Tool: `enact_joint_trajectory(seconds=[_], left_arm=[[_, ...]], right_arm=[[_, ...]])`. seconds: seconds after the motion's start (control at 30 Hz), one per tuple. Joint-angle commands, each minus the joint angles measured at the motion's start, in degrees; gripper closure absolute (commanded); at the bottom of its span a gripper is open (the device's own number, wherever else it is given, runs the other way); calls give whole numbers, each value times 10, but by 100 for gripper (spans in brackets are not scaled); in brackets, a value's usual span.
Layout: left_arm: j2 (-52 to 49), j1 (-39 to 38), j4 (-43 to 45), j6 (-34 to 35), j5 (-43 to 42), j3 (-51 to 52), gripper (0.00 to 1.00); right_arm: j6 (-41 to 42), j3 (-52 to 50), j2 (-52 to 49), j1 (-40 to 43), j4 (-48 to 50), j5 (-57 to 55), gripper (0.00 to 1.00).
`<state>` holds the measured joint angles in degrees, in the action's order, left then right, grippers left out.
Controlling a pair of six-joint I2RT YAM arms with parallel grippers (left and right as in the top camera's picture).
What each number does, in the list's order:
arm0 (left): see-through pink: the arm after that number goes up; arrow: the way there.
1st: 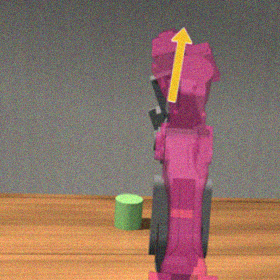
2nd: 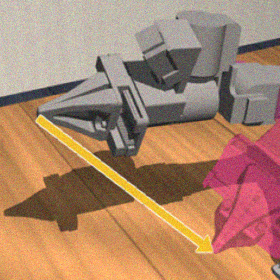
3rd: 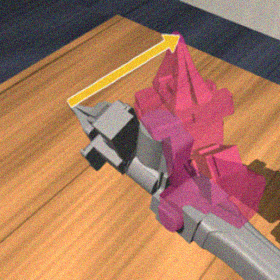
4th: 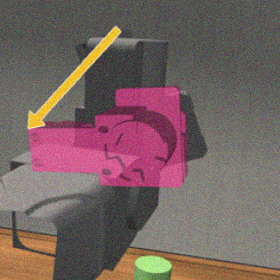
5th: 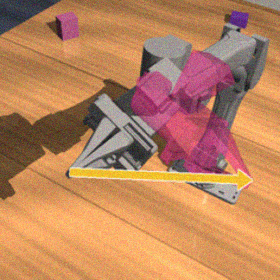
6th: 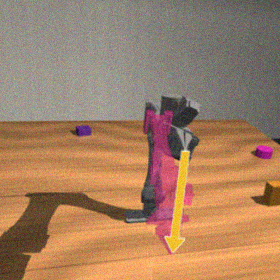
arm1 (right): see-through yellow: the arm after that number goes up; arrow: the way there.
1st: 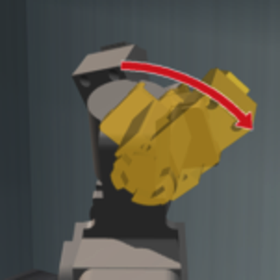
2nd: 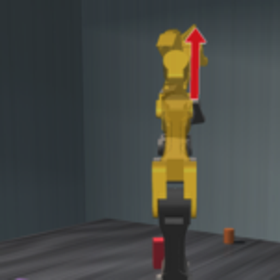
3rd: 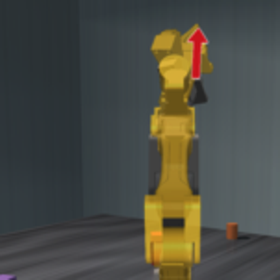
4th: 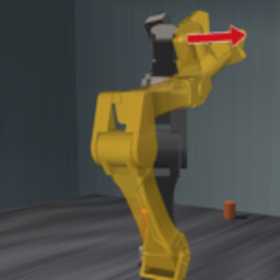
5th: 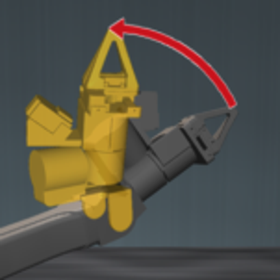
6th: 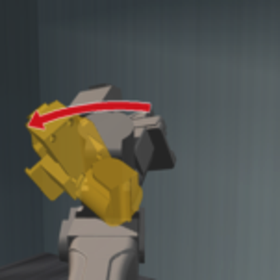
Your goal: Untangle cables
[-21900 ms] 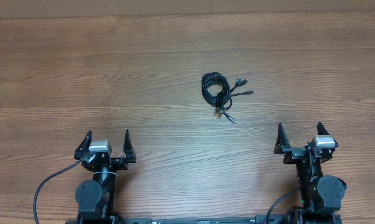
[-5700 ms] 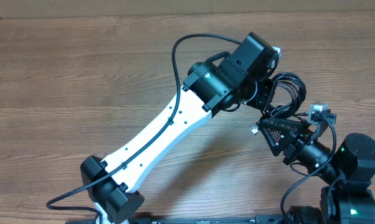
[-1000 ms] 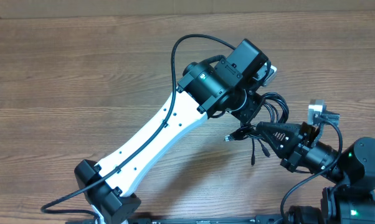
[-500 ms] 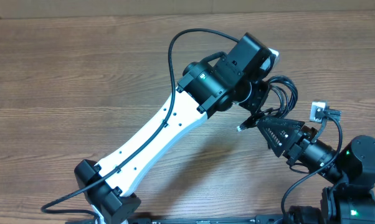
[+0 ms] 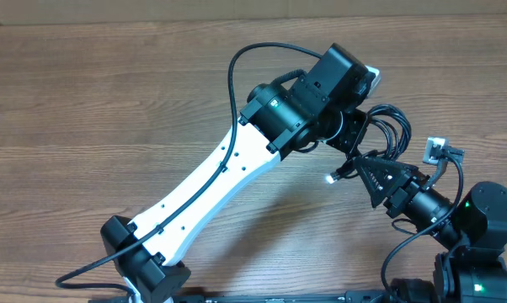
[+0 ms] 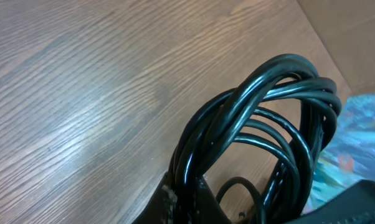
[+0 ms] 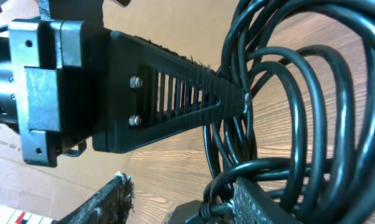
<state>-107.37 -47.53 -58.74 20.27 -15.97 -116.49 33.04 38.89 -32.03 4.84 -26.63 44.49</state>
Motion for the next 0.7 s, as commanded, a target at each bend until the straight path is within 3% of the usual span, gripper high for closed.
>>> enact_joint_trajectory(seconds=[0.0,0.67], left_arm=[[-1,-13,3,-37,-40,-5,96],[-1,-39,20,-62,-47,-5,96]], right_arm=[[2,8,3,-2,1,-14,49],[2,8,3,-2,-26,-65,55]])
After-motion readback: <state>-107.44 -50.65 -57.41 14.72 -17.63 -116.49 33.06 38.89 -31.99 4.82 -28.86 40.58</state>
